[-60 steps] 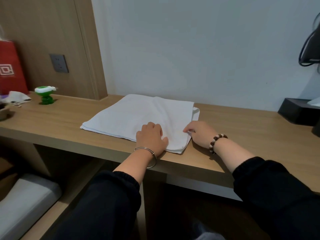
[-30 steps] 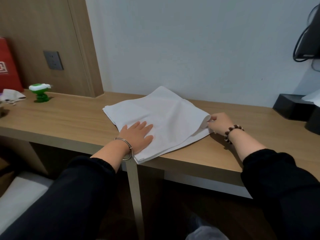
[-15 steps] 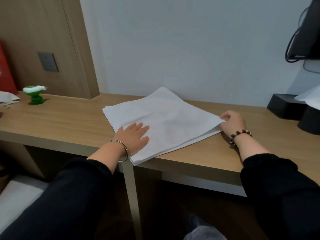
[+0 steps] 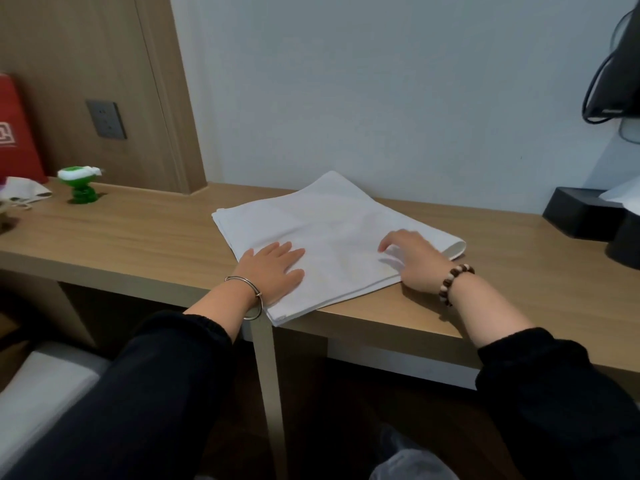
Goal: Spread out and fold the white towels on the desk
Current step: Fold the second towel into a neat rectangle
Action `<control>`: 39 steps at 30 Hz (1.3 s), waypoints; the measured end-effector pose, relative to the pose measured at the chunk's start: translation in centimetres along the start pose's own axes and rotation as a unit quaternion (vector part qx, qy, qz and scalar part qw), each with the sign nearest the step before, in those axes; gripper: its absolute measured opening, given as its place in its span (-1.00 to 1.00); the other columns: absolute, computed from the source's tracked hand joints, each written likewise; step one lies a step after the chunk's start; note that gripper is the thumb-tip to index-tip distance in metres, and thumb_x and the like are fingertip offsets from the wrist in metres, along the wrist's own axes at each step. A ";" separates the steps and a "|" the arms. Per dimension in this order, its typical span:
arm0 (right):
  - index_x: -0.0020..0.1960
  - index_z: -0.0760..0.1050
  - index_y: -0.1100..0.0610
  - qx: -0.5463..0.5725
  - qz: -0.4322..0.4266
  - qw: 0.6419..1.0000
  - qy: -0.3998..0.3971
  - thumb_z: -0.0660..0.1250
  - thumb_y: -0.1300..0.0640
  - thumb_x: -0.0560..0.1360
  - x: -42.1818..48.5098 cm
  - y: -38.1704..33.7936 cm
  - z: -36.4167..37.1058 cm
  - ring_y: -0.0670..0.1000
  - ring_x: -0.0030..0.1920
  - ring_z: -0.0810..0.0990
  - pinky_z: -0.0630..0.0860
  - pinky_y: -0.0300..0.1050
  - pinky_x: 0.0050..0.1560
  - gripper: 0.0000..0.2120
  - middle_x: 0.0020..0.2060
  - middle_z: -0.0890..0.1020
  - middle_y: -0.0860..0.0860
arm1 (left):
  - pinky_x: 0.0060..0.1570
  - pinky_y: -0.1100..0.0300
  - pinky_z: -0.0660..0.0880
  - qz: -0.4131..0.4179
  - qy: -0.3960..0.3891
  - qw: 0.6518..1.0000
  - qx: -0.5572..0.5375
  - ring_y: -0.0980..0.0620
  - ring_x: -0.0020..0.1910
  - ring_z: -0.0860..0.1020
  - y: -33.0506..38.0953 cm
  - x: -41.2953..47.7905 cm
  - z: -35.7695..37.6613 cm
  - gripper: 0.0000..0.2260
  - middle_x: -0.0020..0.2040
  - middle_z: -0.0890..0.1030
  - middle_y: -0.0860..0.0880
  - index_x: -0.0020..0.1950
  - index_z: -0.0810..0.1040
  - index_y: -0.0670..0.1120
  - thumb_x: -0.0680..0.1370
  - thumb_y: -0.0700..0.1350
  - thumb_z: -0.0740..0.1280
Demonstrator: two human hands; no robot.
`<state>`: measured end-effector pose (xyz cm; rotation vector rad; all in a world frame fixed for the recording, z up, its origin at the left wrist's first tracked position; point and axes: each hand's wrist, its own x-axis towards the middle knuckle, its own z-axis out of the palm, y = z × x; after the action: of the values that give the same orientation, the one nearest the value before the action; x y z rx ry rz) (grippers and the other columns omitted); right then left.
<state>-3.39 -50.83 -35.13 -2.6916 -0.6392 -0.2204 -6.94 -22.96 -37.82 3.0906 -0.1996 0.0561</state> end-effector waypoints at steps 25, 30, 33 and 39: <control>-0.03 0.68 0.10 0.036 -0.025 0.999 0.019 0.38 0.15 0.50 -2.7 -2.8 0.9 -0.10 -0.08 0.49 0.36 -0.26 -0.01 -0.88 -0.12 0.58 -0.09 | 0.06 0.15 0.37 0.115 0.135 0.978 -0.106 0.03 0.10 0.46 3.1 -1.5 -2.5 -0.82 0.06 0.54 0.04 0.03 0.59 0.03 0.52 0.08 0.32; -0.01 0.67 0.09 0.024 -0.009 1.000 0.013 0.36 0.13 0.51 -2.6 -3.2 0.9 -0.08 -0.06 0.48 0.41 -0.23 0.02 -0.87 -0.05 0.60 -0.05 | -0.24 0.36 0.32 0.184 0.069 0.978 -0.073 0.17 -0.18 0.44 5.5 -3.2 -3.3 -0.84 -0.18 0.45 0.17 -0.13 0.53 0.06 0.46 0.12 0.38; 0.00 0.66 0.10 0.012 -0.007 1.000 0.017 0.35 0.14 0.52 -2.8 -3.4 1.0 -0.03 0.01 0.52 0.44 -0.19 0.08 -0.87 -0.01 0.61 -0.03 | -0.24 0.29 0.34 0.206 0.108 0.972 -0.020 0.09 -0.18 0.48 5.6 -4.1 -3.4 -0.86 -0.18 0.50 0.12 -0.14 0.57 -0.03 0.51 0.01 0.31; 0.00 0.67 0.07 0.045 -0.033 0.998 -0.005 0.28 0.33 0.48 -4.4 -2.6 0.8 -0.06 0.02 0.51 0.38 -0.30 0.05 -0.73 -0.04 0.57 -0.08 | -0.31 0.15 0.34 0.242 0.119 0.956 0.114 -0.03 -0.20 0.44 6.1 -5.3 -3.0 -0.78 -0.16 0.46 -0.03 -0.17 0.49 -0.14 0.57 -0.07 0.16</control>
<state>-8.45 -50.16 -36.09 -2.5900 -0.7234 -0.1909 -13.06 -28.14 -34.79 3.1285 -0.9935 0.4969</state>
